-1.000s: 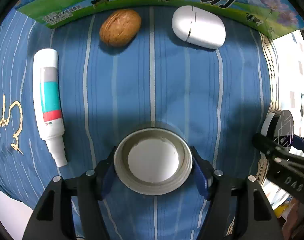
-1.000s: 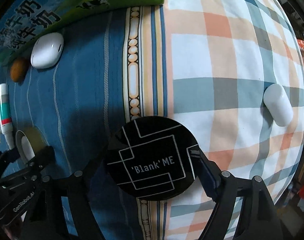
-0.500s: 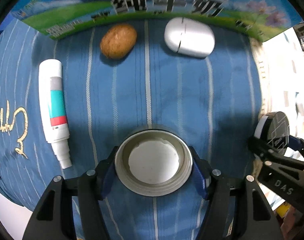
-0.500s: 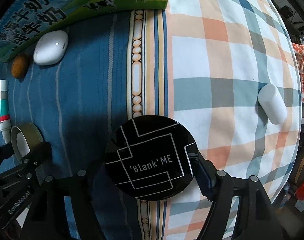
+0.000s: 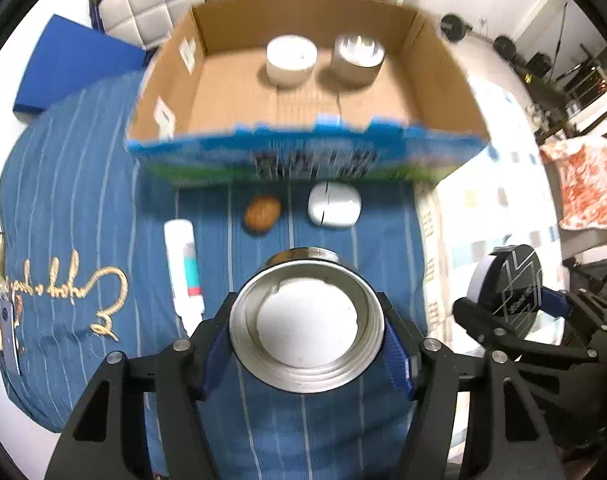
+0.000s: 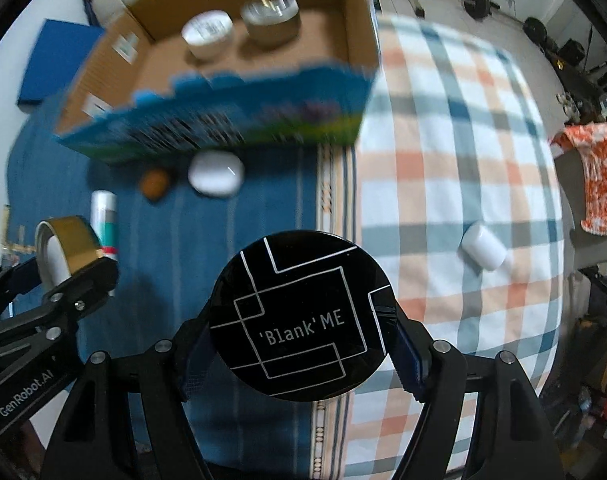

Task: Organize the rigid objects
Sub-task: 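Carry the metal lid and black tin with both tools into the box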

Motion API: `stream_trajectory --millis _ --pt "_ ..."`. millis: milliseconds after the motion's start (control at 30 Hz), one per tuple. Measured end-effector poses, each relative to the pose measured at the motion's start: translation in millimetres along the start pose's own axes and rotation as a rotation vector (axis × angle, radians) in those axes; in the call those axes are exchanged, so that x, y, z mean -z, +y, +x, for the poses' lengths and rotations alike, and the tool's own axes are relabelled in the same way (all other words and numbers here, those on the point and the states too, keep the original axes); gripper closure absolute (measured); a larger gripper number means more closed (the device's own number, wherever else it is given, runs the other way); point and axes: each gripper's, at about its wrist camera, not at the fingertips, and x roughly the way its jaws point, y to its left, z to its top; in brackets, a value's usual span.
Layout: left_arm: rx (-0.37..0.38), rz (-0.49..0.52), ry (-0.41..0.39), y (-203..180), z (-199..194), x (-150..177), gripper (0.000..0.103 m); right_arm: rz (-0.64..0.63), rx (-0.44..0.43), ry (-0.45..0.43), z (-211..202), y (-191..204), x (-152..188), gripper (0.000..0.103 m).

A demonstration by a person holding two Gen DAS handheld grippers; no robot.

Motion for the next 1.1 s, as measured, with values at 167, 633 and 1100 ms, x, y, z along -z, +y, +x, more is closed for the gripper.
stream_trajectory --millis 167,633,1100 --pt "0.022 -0.010 -0.082 15 -38 -9 0.041 0.002 -0.042 -0.074 -44 8 -13 0.026" --pt "0.061 -0.043 -0.194 37 -71 -75 0.041 0.009 -0.107 -0.170 -96 23 -71 0.026" --pt "0.069 -0.122 -0.020 91 33 -227 0.041 0.023 -0.062 -0.035 1 36 -218 0.026"
